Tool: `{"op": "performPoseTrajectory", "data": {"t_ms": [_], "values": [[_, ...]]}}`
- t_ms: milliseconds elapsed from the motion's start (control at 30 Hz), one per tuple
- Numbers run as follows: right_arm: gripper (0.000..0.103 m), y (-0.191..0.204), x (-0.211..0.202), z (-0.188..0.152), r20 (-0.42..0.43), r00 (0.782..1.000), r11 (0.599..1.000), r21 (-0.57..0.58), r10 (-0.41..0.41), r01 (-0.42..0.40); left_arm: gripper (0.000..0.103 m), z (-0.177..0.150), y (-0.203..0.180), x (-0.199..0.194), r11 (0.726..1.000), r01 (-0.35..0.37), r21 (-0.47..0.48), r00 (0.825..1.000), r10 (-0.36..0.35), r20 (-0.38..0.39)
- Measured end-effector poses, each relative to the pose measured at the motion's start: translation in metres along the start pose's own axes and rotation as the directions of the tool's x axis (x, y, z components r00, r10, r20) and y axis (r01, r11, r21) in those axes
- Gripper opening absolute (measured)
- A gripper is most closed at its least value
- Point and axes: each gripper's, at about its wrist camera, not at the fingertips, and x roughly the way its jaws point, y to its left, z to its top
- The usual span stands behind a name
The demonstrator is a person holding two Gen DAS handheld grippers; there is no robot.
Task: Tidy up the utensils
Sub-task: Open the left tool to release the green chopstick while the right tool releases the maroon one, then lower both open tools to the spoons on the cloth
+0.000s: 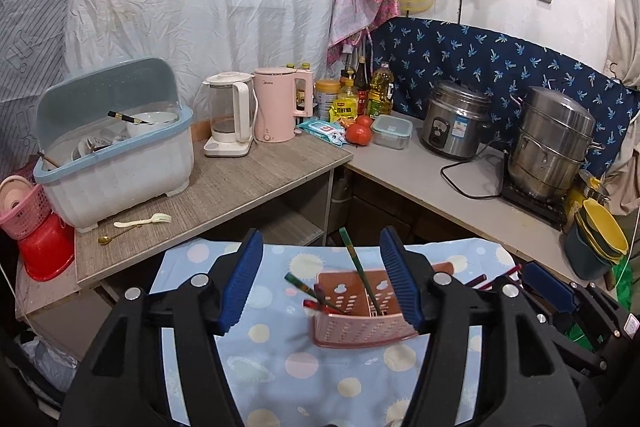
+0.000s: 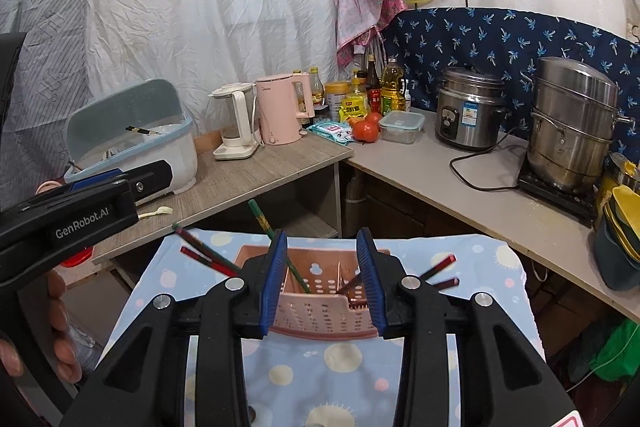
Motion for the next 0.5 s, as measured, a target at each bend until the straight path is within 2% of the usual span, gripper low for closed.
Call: {"op": "performPoseTrajectory", "data": {"t_ms": [267,500], "values": [[0.035,0.001,-0.025,-0.04,-0.04,0.999,1.0,0.01,0.003,-0.003,0.058,-0.036,0.0,-0.028,1.0,-0.003,0.017,1.0,0.004,-0.019],[0.035,-0.001,-0.037,-0.091,-0.114,0.993,0.999,0.03,-0.01,0.013,0.058,-0.092,0.003,-0.038,0.999,-0.009,0.038,0.996,0.012,-0.088]]}}
